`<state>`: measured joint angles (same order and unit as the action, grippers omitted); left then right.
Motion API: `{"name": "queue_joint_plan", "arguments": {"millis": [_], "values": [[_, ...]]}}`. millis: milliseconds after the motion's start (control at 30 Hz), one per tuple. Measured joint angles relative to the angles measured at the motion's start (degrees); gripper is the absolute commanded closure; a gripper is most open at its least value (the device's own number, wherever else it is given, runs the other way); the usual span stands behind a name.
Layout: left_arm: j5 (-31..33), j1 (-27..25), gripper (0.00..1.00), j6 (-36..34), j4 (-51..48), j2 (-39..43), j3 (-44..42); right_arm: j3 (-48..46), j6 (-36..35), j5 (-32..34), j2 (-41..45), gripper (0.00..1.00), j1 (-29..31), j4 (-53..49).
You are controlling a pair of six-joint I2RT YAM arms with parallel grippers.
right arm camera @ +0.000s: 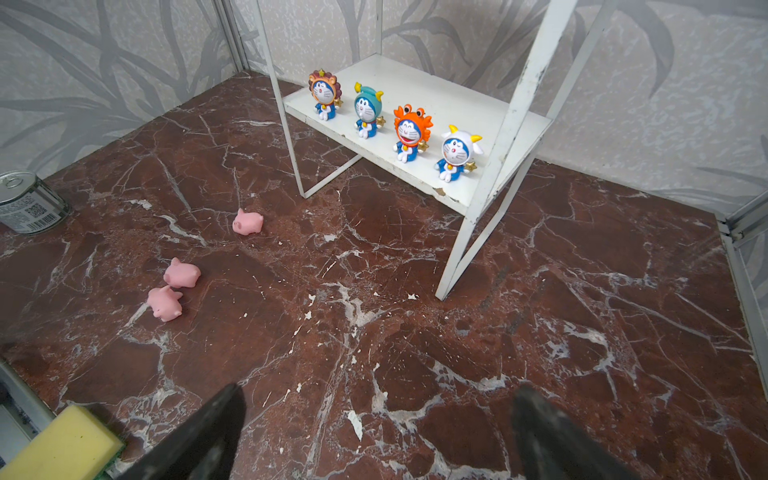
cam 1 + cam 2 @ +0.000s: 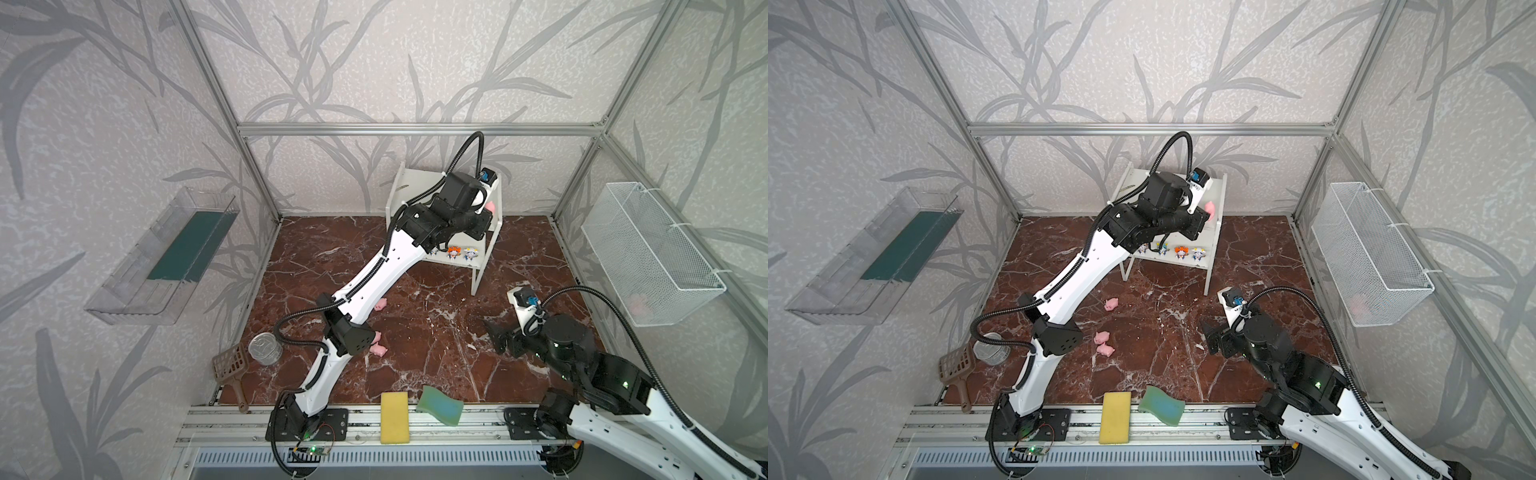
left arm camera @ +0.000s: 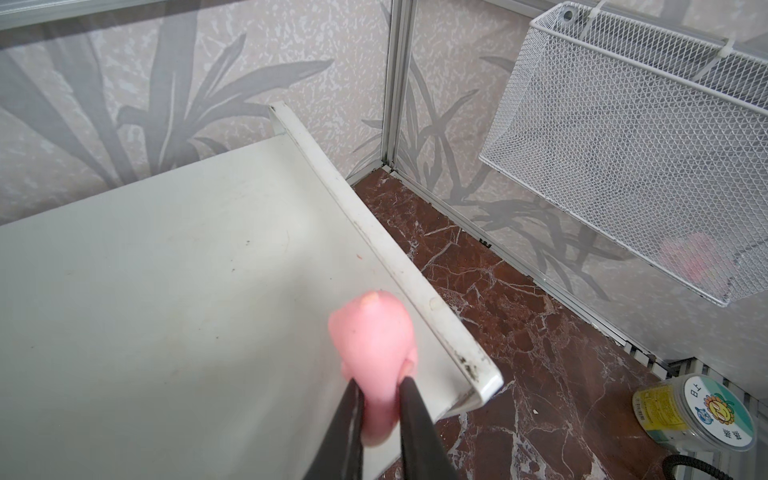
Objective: Place and organize the plastic toys onto the shelf
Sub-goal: 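Lower the pink pig onto the shelf top and open the left gripper, then withdraw the left gripper up and away from the pig on the shelf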
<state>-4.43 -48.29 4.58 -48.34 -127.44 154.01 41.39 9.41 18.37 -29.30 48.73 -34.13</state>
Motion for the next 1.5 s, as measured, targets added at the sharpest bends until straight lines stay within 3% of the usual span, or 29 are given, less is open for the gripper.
{"name": "queue_joint_plan", "arguments": {"millis": [1233, 1500], "values": [[0.02, 0.09, 0.65, -0.98, 0.44, -0.07, 0.00, -0.02, -2.58, -1.51, 1.90, 0.01, 0.00, 1.68], [0.92, 0.22, 0.53, -1.62, 0.85, -0.04, -0.44, -0.28, -2.58, -1.51, 1.90, 0.01, 0.00, 1.70]]}}
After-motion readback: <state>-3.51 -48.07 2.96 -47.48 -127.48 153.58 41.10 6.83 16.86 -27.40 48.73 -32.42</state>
